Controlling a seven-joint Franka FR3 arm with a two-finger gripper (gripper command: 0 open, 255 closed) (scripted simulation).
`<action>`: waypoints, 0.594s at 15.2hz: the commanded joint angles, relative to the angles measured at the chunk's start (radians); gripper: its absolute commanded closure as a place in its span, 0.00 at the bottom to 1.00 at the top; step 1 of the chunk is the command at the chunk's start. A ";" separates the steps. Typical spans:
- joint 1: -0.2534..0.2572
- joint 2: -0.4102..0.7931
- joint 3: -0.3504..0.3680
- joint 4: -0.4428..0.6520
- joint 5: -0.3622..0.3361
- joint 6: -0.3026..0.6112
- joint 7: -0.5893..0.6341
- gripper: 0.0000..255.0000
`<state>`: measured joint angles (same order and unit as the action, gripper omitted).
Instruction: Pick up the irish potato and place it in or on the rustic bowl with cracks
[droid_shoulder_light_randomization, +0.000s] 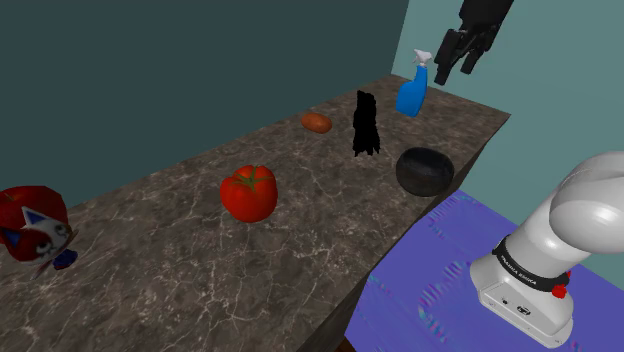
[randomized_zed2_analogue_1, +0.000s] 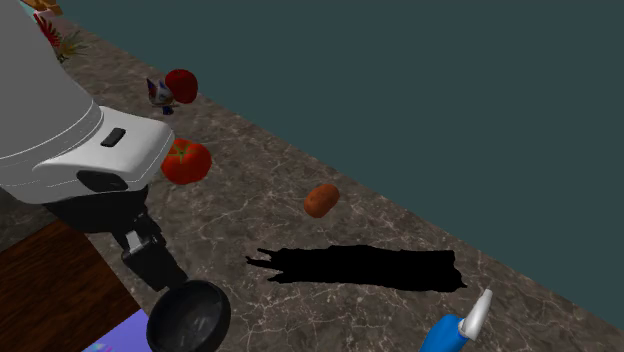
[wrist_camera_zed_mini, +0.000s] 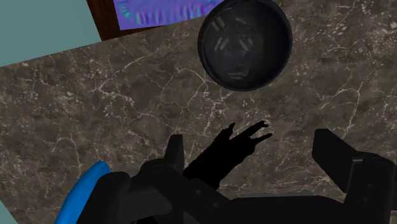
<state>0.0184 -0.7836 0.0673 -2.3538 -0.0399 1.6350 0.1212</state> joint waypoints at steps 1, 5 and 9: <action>0.000 0.000 0.000 0.000 0.000 0.000 0.000 0.00; 0.003 0.119 0.003 -0.003 -0.002 0.130 -0.009 0.00; 0.006 0.251 0.007 0.016 -0.007 0.250 -0.017 0.00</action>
<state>0.0221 -0.5681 0.0699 -2.3401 -0.0469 1.8489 0.1022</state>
